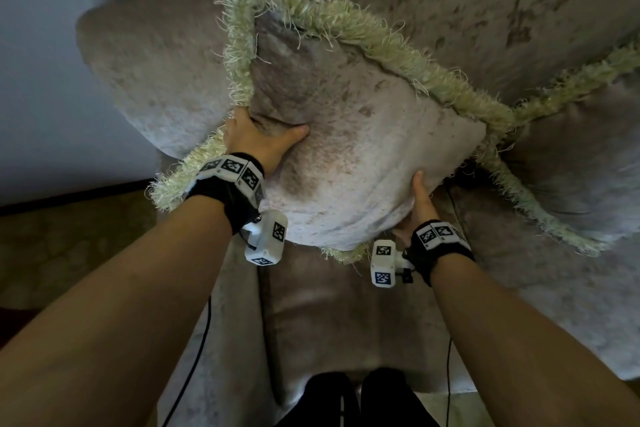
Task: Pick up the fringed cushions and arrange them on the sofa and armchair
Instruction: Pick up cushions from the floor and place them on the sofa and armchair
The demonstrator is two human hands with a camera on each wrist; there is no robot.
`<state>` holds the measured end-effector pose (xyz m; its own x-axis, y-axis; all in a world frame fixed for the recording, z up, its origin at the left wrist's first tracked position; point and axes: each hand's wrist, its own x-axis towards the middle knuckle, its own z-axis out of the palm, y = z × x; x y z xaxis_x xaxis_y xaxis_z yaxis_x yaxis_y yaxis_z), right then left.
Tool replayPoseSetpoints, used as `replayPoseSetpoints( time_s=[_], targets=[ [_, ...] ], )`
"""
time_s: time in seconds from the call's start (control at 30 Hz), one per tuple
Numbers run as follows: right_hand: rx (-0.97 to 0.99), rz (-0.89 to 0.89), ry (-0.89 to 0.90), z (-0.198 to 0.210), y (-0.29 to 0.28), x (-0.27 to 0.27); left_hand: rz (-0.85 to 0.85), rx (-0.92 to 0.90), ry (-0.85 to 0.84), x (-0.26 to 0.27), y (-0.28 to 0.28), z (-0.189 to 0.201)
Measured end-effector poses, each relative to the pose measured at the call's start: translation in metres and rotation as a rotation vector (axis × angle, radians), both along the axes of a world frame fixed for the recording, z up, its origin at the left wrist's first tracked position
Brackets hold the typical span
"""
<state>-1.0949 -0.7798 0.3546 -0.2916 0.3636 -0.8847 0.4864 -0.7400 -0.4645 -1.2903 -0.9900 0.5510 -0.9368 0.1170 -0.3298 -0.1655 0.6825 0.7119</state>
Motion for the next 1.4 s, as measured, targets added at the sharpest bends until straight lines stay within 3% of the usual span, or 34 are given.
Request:
replayPoseSetpoints(
  time_s=[0.17, 0.33, 0.43, 0.6, 1.0, 1.23, 1.4],
  targets=[
    [0.111, 0.065, -0.068, 0.062, -0.012, -0.002, -0.007, -0.105, -0.015, 0.011, -0.001, 0.016],
    [0.168, 0.078, -0.016, 0.084, 0.0, 0.003, -0.045, -0.116, 0.001, 0.036, -0.012, 0.039],
    [0.208, 0.103, 0.047, 0.13, -0.004, 0.012, -0.062, -0.096, 0.045, 0.058, -0.018, 0.059],
    [0.248, 0.169, 0.105, 0.201, -0.009, 0.038, -0.077, -0.109, 0.053, 0.099, -0.025, 0.11],
    [0.563, 0.254, 0.361, 0.392, -0.034, 0.112, -0.039, 0.084, 0.179, 0.202, -0.058, 0.249],
    [0.742, 0.261, 0.548, 0.479, -0.1, 0.162, 0.007, 0.353, 0.327, 0.256, -0.107, 0.308],
    [0.815, 0.353, 0.669, 0.517, -0.21, 0.181, 0.073, 0.42, 0.409, 0.3, -0.216, 0.335]
  ],
)
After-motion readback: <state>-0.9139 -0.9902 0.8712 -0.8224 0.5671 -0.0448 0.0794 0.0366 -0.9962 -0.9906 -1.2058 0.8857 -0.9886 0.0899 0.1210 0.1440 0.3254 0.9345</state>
